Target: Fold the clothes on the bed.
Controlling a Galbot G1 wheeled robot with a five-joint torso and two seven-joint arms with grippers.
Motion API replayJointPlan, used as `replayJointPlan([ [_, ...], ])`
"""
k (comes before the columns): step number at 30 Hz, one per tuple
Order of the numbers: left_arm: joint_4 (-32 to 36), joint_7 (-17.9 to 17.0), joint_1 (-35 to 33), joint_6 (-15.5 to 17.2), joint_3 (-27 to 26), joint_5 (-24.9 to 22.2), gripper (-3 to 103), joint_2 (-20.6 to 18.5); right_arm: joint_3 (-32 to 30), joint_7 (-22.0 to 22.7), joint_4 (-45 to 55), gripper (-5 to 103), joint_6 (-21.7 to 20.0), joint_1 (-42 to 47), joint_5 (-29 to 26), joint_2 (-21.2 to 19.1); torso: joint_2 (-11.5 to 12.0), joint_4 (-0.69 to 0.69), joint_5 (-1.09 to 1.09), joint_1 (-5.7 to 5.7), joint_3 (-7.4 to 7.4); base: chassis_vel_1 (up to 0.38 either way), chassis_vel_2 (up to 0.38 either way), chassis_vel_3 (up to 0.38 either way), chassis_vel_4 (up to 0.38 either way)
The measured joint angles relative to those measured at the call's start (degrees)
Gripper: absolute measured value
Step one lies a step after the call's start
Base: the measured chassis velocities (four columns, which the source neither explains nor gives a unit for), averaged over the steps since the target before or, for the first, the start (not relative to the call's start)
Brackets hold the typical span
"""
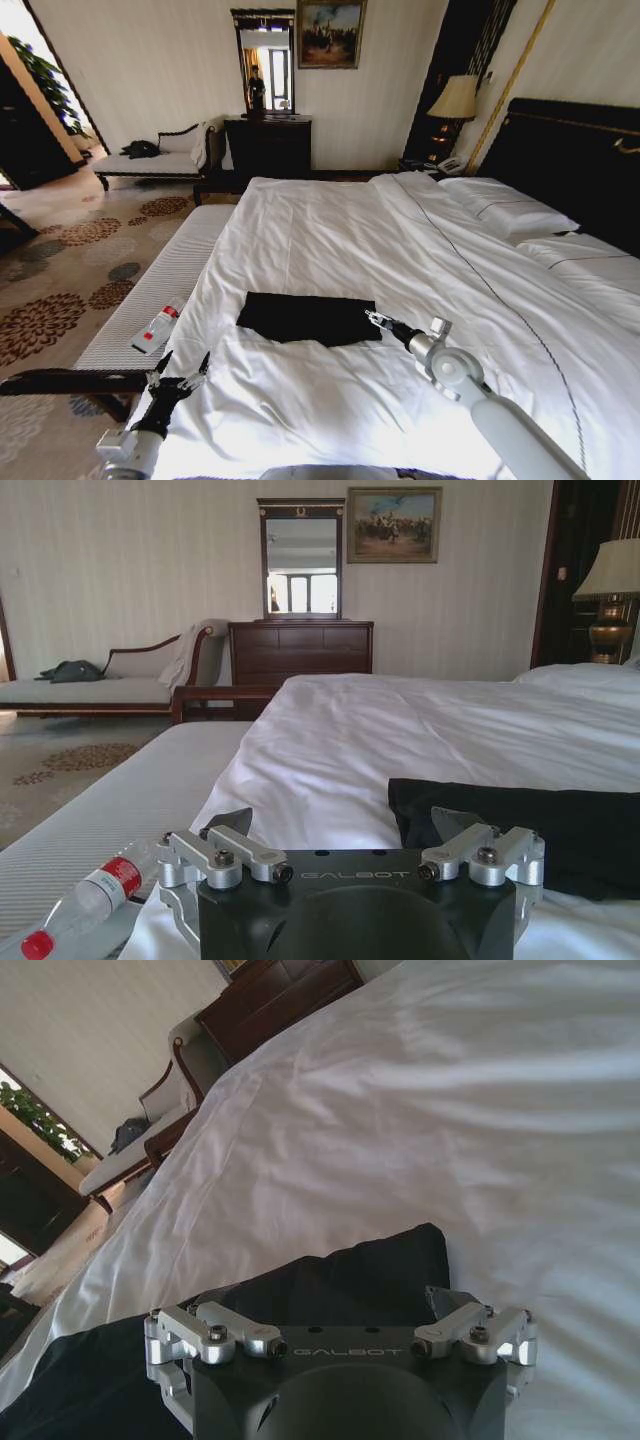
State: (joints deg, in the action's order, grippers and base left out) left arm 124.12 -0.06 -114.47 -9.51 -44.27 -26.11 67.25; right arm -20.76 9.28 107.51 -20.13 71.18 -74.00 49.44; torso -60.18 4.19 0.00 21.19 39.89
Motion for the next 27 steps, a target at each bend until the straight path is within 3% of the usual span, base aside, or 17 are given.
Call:
replayJointPlan([
  [27, 0.00, 0.00, 0.00, 0.00, 0.00, 0.00, 100, 0.00, 0.47, 1.61, -3.08, 100, -2.95, -3.49, -2.20, -0.19, 0.00, 0.00, 0.00, 0.00, 0.00, 0.000, 0.000, 0.000, 0.000],
])
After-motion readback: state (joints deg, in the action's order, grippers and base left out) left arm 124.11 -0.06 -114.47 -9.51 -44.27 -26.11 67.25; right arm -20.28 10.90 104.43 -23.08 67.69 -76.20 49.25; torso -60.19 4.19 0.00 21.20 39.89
